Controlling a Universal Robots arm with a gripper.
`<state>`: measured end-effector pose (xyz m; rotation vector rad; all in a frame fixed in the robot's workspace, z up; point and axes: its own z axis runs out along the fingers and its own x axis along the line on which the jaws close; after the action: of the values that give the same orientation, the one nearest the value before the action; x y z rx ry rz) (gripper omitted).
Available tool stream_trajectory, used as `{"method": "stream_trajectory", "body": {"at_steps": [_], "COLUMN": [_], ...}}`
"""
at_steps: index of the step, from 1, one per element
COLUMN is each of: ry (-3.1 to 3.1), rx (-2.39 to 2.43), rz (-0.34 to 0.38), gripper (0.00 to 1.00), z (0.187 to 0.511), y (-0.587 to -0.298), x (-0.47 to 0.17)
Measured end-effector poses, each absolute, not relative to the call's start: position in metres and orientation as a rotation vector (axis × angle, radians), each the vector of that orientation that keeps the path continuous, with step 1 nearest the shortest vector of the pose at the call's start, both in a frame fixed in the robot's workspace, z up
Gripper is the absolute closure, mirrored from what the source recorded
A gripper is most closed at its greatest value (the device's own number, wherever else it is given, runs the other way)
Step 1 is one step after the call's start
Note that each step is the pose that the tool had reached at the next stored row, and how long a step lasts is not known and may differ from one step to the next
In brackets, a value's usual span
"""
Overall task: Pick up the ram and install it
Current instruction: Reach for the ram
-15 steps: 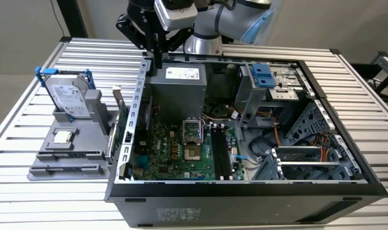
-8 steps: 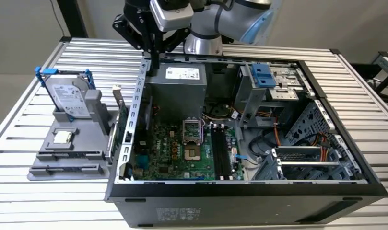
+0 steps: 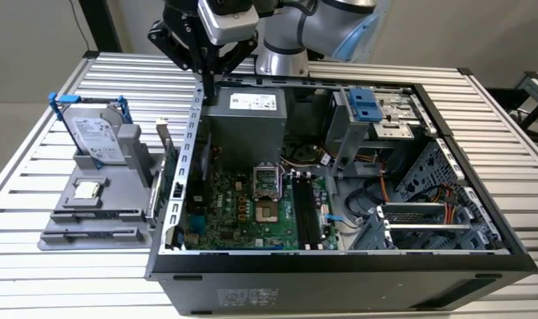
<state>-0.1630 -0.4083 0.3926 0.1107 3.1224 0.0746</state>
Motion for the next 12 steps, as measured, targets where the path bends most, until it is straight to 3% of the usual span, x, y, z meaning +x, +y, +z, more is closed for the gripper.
{"method": "stream_trajectory", "body": {"at_steps": [12], "ry": [3.122], "rx": [0.111], "rz": [0.075], "gripper": [1.00], "z": [0.393], "y": [-0.414], "x": [-0.182]}}
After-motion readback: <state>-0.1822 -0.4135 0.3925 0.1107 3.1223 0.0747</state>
